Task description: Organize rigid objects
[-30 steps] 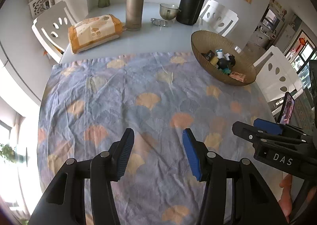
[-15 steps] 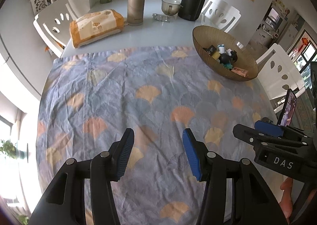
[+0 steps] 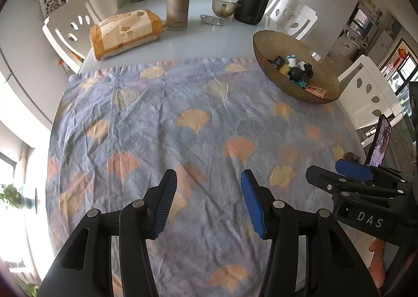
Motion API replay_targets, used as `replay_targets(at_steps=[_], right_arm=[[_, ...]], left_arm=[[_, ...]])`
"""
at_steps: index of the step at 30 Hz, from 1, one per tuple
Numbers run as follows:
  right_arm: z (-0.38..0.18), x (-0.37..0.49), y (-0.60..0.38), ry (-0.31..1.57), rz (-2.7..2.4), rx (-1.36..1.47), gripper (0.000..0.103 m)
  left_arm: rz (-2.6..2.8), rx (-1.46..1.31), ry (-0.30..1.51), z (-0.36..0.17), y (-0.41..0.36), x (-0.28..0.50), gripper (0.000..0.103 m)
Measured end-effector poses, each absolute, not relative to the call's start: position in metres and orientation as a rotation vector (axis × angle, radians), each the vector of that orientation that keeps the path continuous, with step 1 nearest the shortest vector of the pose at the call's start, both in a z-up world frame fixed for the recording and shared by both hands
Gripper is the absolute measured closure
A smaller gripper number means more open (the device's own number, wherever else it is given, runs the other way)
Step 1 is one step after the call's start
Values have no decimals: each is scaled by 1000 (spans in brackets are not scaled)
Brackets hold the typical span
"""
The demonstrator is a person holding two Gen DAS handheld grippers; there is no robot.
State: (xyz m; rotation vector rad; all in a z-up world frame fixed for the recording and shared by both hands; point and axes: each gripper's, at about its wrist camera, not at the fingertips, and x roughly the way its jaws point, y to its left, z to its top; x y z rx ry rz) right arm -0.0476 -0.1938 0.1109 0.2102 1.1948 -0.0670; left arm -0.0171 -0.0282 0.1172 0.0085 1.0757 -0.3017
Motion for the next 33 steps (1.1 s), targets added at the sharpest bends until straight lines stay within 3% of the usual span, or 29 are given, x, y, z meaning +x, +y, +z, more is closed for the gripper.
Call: replay_targets(at_steps=[33], right_arm=[[94,-36,-193,1250,-32,197,42]], left_arm=[[-280,3,1113,105,-27,-9,54]])
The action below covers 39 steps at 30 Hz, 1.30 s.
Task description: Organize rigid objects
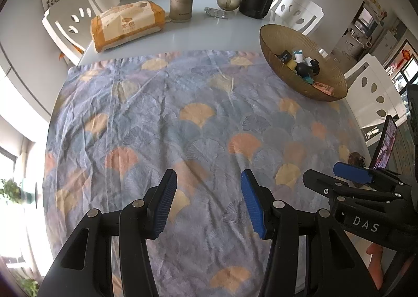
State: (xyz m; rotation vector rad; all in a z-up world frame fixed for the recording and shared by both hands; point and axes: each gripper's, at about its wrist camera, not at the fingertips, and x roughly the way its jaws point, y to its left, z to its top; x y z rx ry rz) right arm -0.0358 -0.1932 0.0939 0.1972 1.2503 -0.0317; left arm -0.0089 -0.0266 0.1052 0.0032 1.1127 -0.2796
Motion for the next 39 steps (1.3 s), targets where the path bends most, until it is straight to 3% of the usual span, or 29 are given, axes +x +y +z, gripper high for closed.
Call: replay_targets(at_steps=[26,28,30,32,34,39], right_arm=[[87,-30,-197,1276,-14,198,42],[85,-28,-197,1279,-12,193,42],[81,-26,-198,1275,-11,181,42],[71,-20,-197,1244,-9,134,38],[59,-17,-198,1217,-16,106,28],[18,-10,-206,1192,-5,128,27]], left_arm=[[-256,-9,1137,98,-24,-2,54],[-251,-4,1142,95,-24,-1,51],[-227,-2,1144,88,-24,5,28],[-204,-13,1116,78,-22,10,27],[-175,32,1134,58,-25,19,27],[-84,72,1133,20,-25,30,27]])
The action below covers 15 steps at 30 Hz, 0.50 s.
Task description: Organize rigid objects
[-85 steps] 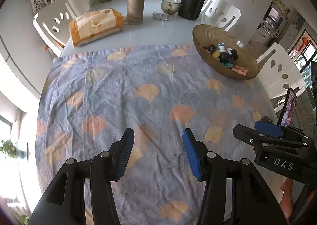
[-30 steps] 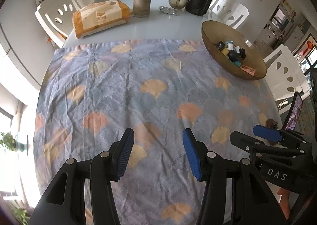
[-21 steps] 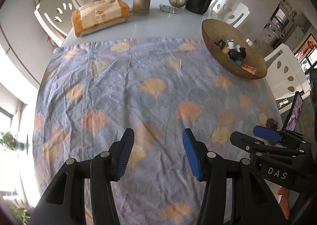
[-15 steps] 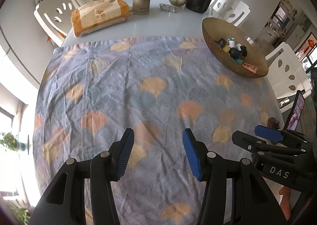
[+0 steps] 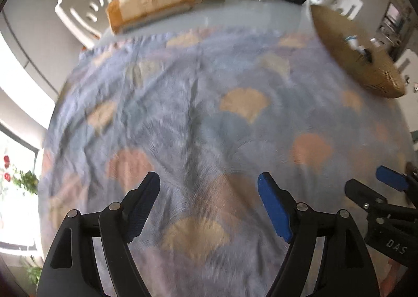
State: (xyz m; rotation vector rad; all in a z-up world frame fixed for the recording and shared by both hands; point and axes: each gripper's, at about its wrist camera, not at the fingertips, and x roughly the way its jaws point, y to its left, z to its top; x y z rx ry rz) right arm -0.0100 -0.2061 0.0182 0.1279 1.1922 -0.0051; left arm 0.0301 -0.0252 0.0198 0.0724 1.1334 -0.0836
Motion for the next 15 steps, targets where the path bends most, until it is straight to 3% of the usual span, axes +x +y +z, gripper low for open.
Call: replay_targets(at_steps=[3,4,5,6,7,15], right_arm=[[10,-13,-205,1143,-12,96,22],[7,-13,-200,1133,-15,55,15],[2,-13,-198,1141,-19,37,13],[-1,-14,-196,1123,-32,19,3],[-2,-17,-198,1100,-34,33,0],[-4,-36,-196,978,-19,12,0]], left_arm=[[-65,74,1088,10,-26,28,17],[-71,71,1068,9,-27,27,14],[-79,53,1062,6,-24,27,4],[-80,45,1063,3,-23,27,0],[-76,50,1027,3,-23,24,0],[-50,30,964,-1,-22,21,0]])
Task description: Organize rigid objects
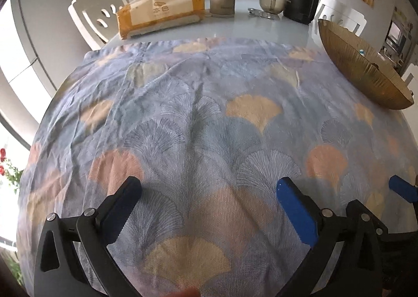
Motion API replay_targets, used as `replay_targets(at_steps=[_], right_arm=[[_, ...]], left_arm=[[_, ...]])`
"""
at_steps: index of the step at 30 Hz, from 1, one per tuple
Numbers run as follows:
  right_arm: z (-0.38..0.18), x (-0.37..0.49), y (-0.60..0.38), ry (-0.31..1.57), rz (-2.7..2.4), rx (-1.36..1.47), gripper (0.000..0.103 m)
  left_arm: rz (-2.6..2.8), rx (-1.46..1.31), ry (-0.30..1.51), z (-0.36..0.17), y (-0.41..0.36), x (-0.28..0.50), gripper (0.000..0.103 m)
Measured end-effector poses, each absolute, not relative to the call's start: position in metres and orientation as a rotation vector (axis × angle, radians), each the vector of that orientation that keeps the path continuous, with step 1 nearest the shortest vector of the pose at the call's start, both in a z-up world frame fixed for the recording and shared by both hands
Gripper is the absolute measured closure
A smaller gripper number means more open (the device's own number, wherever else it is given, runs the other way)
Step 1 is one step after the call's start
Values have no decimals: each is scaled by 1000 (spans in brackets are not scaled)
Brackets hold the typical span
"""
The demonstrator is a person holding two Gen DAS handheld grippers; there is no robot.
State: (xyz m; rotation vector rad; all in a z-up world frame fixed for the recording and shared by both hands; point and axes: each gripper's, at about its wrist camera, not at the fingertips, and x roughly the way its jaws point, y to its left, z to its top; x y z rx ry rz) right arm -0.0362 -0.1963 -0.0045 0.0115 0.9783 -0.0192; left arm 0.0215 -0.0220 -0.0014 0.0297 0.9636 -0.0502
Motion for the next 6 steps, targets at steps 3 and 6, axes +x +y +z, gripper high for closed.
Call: replay_targets(at_steps=[3,6], right_arm=[[-4,-37,-194,975,-13,12,0],[-4,-36,-195,974,-8,10,0]], left_arm=[[-55,32,963,-1,-22,21,0],[-60,32,962,2,-23,19,0]])
